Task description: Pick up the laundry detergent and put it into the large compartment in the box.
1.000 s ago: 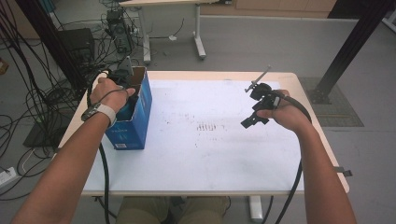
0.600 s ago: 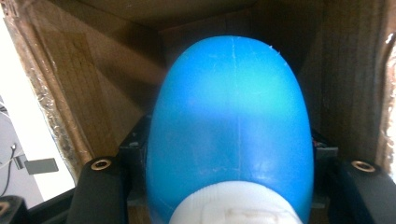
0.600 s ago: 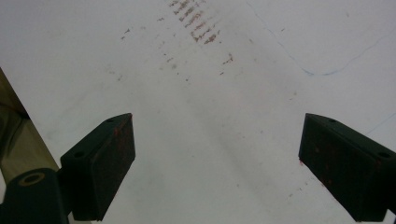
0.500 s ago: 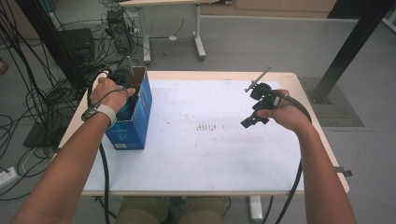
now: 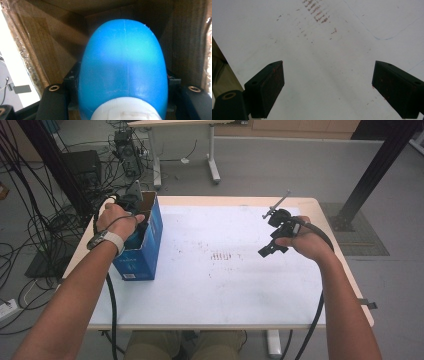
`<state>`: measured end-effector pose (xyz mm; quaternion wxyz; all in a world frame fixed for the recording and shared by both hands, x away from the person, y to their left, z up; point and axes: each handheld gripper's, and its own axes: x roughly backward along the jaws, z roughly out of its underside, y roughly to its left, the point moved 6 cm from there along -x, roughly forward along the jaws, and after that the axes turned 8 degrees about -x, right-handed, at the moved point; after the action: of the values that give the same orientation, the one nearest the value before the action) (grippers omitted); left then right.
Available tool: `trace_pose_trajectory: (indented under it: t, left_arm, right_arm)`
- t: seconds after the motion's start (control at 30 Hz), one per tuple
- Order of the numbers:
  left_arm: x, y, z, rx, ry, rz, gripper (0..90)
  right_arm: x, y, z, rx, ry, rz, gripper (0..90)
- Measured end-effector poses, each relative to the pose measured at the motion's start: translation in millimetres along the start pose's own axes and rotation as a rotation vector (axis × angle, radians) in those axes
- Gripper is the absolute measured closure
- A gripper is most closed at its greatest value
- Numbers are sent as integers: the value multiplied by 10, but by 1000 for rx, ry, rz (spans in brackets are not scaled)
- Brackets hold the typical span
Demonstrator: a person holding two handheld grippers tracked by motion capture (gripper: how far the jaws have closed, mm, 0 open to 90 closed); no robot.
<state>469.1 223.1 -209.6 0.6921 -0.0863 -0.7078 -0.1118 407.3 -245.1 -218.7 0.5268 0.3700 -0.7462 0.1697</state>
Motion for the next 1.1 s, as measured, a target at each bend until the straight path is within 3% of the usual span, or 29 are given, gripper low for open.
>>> trace_pose_trajectory:
  t: [1.1]
  left_arm:
    - [-1,5,12,-2,-7,2,376]
  right_arm:
    - [3,15,-22,4,2,0,107]
